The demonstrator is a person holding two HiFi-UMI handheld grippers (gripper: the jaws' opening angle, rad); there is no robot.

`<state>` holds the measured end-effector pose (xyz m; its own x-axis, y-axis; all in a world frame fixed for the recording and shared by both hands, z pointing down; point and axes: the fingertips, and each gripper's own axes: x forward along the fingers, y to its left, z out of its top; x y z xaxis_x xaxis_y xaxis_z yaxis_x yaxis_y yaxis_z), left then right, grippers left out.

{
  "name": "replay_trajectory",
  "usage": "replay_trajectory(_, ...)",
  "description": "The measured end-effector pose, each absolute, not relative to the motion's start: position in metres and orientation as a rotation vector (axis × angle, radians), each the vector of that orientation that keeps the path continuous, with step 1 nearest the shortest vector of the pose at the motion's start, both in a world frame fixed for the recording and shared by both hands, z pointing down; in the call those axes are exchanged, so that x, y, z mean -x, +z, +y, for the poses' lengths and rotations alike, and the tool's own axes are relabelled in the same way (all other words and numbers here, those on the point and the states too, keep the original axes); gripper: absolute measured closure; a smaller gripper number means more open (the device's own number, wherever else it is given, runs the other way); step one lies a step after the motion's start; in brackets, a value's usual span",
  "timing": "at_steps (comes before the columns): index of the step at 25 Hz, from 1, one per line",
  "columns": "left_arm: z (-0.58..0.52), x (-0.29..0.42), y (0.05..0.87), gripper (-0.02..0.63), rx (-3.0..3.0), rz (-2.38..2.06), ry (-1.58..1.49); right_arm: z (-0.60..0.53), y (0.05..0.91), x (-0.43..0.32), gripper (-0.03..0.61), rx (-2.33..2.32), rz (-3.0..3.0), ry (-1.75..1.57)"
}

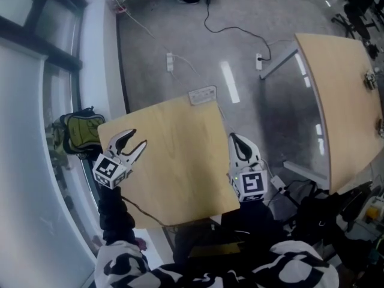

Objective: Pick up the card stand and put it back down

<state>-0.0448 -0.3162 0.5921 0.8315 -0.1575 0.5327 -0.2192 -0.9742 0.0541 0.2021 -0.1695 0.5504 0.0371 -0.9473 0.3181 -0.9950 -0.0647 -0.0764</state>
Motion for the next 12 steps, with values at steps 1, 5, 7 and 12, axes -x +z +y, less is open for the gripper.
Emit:
replay_trajectory(1, -0.322, 0.040, 0.594, 0.385, -2.900, -0.261, 0.832, -0.171, 0.553, -0.204, 0.566, -2.133, -2.022, 0.434)
replay_trajectory(5, -0.343, 0.013, 0.606, 0.287, -2.907, -0.091, 0.835, -0.176, 0.567, -0.211, 0.566, -2.115, -2.009, 0.449)
replay_trajectory(7, -0.348, -0.002, 0.618, 0.219, -2.891, 0.024, 0.861, -0.180, 0.573, -0.214, 0.566, -2.106, -2.005, 0.446)
replay_trajectory(12, -0.357, -0.052, 0.646, 0.163, -2.863, 0.189, 0.873, -0.182, 0.587, -0.226, 0.566, -2.097, -1.982, 0.461)
